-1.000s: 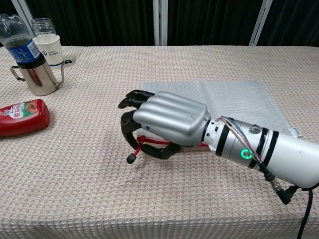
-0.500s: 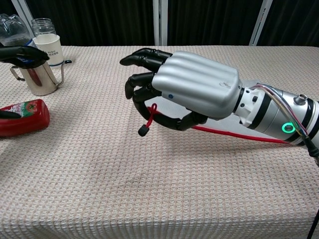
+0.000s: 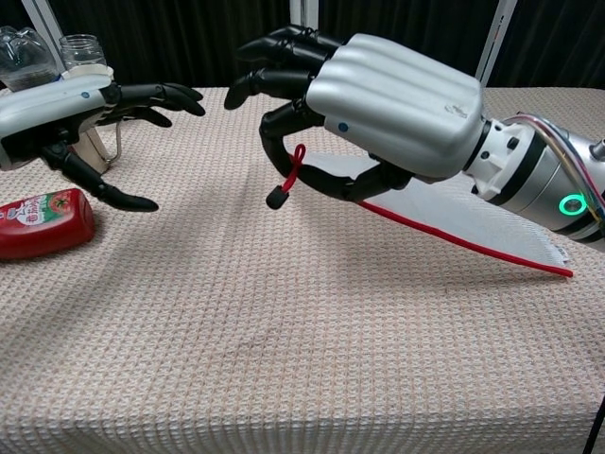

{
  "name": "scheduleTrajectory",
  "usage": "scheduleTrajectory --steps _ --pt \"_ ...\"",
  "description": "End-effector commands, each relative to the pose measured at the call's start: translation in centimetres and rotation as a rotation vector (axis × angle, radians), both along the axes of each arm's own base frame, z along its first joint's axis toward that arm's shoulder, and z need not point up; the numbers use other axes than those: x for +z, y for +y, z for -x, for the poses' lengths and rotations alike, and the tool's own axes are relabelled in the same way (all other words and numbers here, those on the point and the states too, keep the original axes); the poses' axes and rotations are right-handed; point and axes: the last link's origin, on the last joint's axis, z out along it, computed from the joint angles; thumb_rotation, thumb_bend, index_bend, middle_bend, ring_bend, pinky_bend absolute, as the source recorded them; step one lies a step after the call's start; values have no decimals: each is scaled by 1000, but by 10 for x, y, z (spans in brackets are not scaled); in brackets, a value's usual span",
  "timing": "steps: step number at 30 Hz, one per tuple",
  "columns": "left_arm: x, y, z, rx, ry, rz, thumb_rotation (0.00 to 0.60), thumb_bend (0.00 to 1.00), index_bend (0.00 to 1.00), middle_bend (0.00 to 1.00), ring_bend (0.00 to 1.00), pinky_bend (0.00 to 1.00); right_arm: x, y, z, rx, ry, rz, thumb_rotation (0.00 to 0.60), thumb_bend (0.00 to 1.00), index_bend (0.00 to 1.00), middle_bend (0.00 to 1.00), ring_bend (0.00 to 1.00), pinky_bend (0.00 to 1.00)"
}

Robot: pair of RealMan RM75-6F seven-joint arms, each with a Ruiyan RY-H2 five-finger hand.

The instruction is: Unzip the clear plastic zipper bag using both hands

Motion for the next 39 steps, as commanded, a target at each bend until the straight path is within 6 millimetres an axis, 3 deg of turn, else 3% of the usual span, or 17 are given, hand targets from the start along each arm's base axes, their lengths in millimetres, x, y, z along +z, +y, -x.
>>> scheduleTrajectory --steps 1,17,39 --pt "-11 5 -16 -25 -91 36 600 131 228 57 59 136 4 -3 0 -7 -9 4 600 599 1000 162 0 0" --pt "-44 19 -57 -74 -214 191 600 219 271 57 59 135 11 -8 3 -30 -27 5 600 599 1000 157 0 0" --pt "-56 20 -60 -36 -273 301 600 311 382 86 59 135 11 -12 3 -22 -38 20 600 599 1000 157 0 0"
